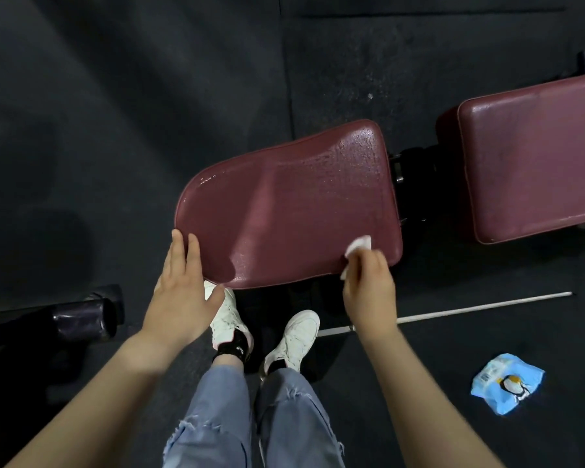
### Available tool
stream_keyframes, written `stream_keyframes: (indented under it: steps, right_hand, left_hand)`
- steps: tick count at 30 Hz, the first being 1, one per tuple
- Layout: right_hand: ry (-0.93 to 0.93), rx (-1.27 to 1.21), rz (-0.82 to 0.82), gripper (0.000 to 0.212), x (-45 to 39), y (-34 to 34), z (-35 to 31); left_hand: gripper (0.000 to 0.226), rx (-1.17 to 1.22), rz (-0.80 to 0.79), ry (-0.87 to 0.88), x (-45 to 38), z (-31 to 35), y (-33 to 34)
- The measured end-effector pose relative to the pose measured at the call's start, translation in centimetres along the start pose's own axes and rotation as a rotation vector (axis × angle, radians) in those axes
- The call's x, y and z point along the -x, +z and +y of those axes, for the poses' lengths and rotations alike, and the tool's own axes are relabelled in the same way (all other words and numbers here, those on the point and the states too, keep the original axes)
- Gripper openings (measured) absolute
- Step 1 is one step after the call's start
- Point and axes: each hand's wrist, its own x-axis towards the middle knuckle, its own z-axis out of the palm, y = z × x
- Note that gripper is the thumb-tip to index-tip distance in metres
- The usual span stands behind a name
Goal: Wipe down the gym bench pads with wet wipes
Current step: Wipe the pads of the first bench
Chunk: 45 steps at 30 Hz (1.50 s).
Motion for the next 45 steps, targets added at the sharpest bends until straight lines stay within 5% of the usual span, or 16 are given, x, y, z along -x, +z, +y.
stream_keyframes:
  steps: [4,10,16,22,32,37,40,45]
  right_hand:
    - [-0.107,-0.07,0.065,0.02,-3.6,0.9,-2.5]
    - [-0.299,0.23,-0.002,0.021,-20.1,2.7,-11.4]
    - [-0.272,0.16,0.035,0.031,-9.6,2.2,-6.4]
    - [-0.13,0.011,-0.173,0.009,2.3,3.6,-1.0]
    - [-0.461,-0.026,-0.134,0.014,-1.3,3.0,-2.7]
    - [-0.373,0.08,0.02,0.017,-12.6,3.7,-10.4]
    - [-0.297,0.195,-0.069,0.024,-18.5,4.5,-14.1]
    - [-0.331,0.134,-0.026,0.019,-13.5,5.1,-12.0]
  left_hand:
    - [0.097,0.004,0.0,0.02,-0.1,-0.5,0.1]
    - [0.101,-0.039,0.032,0.066,-0.2,-1.2,0.8]
    - [0.101,-0.019,0.012,0.052,-0.3,-1.0,0.5]
    - [0.103,0.008,-0.009,0.059,-0.3,-1.4,0.3]
    - [0.106,0.005,0.041,0.053,-0.5,-1.4,1.2]
    - [0.106,-0.008,0.035,0.037,-0.5,-1.1,1.3]
    - [0.104,-0.015,0.023,0.037,-0.5,-1.2,1.1]
    - [0.101,0.015,0.012,0.049,-0.4,-1.3,0.8]
